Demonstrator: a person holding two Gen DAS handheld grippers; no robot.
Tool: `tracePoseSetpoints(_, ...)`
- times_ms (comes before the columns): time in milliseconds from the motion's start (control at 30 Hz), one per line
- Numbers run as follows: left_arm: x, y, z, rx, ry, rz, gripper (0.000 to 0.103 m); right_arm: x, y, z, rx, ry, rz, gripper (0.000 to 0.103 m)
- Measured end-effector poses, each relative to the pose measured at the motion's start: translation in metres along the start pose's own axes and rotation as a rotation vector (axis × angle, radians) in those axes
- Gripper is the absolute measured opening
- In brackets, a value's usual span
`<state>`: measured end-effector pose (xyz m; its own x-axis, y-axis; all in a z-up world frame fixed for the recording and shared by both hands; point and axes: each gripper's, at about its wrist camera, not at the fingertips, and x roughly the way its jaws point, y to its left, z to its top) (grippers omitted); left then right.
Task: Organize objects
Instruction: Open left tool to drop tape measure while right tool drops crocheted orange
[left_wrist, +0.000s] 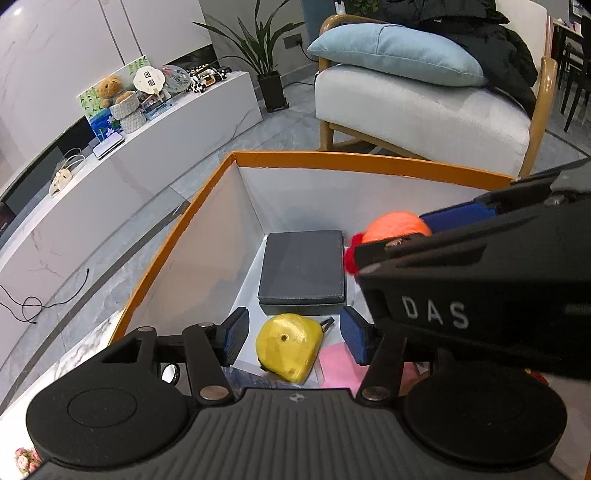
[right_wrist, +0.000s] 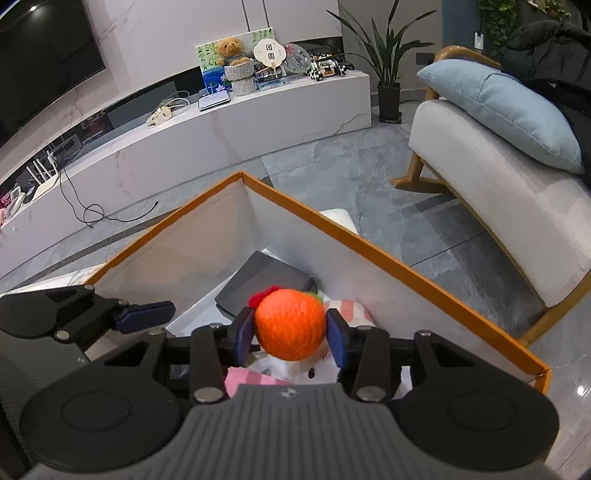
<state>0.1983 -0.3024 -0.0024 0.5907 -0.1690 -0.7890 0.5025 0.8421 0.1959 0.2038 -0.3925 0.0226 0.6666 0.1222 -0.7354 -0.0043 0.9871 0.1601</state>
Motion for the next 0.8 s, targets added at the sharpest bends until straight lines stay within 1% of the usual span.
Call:
tracePoseSetpoints(33,-0.001,0.001,-0.001,-0.001,-0.002,-0.002,0.065,-0.001,0.001,0.001,0.000,-0.004,-0.004,0.050)
tracePoseSetpoints(67,-0.001,0.001,-0.001,-0.002,-0.005,-0.003,0.065,-0.002,0.002,0.001,-0.002,-0.008,-0.009,0.052)
tracePoseSetpoints(400,-0.025,0.021,-0.005,-0.033,-0.062,-0.012,0.067,-0.014,0.018,0.006,-0.020,-0.049,-0.030,0.057)
tracePoseSetpoints(467,-0.034,0.028,-0.006,-0.049,-0.083,-0.009,0.068,-0.017,0.024,0.009,-0.025,-0.060,-0.029,0.058)
tracePoseSetpoints(533,-0.043,0.036,-0.007,-0.067,-0.102,-0.008,0.069,-0.022,0.030,0.010,-0.034,-0.075,-0.029,0.061)
tracePoseSetpoints(633,-0.057,0.050,-0.014,-0.091,-0.124,-0.001,0.070,-0.028,0.041,0.011,-0.047,-0.088,-0.029,0.062)
tracePoseSetpoints(800,-0.076,0.074,-0.026,-0.115,-0.134,0.027,0.070,-0.036,0.061,0.012,-0.076,-0.107,-0.022,0.063)
